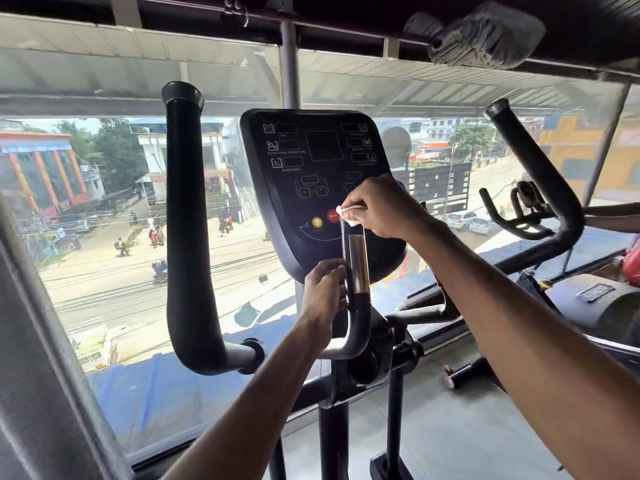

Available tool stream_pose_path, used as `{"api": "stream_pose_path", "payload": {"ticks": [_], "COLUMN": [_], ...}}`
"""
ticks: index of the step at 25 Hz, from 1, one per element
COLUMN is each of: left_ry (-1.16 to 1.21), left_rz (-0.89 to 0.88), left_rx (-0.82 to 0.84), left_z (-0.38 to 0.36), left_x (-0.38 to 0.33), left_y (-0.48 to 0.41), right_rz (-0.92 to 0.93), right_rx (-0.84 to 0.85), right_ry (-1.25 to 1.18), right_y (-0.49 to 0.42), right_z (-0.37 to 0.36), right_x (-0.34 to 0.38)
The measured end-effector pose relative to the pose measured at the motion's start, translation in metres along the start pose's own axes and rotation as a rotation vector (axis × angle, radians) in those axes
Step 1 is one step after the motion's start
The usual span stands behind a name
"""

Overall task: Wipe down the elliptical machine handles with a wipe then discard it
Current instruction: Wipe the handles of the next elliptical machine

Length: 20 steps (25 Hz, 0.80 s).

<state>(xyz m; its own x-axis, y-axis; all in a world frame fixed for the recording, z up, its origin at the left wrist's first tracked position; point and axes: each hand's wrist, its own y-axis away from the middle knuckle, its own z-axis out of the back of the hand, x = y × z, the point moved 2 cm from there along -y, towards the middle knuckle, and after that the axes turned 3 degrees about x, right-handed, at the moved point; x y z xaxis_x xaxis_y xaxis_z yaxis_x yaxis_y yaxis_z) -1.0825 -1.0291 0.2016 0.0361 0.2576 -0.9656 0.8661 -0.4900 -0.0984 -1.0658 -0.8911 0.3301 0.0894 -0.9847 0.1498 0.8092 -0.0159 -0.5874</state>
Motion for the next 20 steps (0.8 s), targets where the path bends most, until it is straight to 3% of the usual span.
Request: {"api": "stream_pose_path", "payload": {"ticks": [2, 5, 7, 10, 13, 17, 20], "left_ry": [-0.015, -0.038, -0.054, -0.100, -0.128, -0.304, -0.419], "left_rz": [0.008, 0.009, 0.010, -0.014, -0.114, -0.250, -0.263], "left_rx": [0.000, -0.007, -0.002, -0.003, 0.005, -0.044, -0.068], "left_z": [0.000, 0.000, 0.001, 0.003, 0.002, -0.008, -0.016], "left_x": [-0.001, -0.001, -0.002, -0.003, -0.021, -0.059, -0.070], "left_y": [0.000, -0.002, -0.003, -0.005, -0.009, -0.028, -0.045], "right_rz": [0.018, 0.048, 0.021, -0.170, -0.363, -0.341, -0.243], "right_rx": [-0.070, -0.041, -0.162, -0.358, -0.419, -0.360, -0.525], "right_ry": [-0.011, -0.056, -0.148, -0.344, -0.533, -0.840, -0.681], "right_y": [0.005, 0.011, 0.018, 0.038, 0.063, 0.081, 0.091], "right_z": [-0.005, -0.012, -0.010, -0.033, -0.075, -0.085, -0.091], "right_x": [0.002, -0.001, -0.004, -0.019, -0.026, -0.012, 0.007]}}
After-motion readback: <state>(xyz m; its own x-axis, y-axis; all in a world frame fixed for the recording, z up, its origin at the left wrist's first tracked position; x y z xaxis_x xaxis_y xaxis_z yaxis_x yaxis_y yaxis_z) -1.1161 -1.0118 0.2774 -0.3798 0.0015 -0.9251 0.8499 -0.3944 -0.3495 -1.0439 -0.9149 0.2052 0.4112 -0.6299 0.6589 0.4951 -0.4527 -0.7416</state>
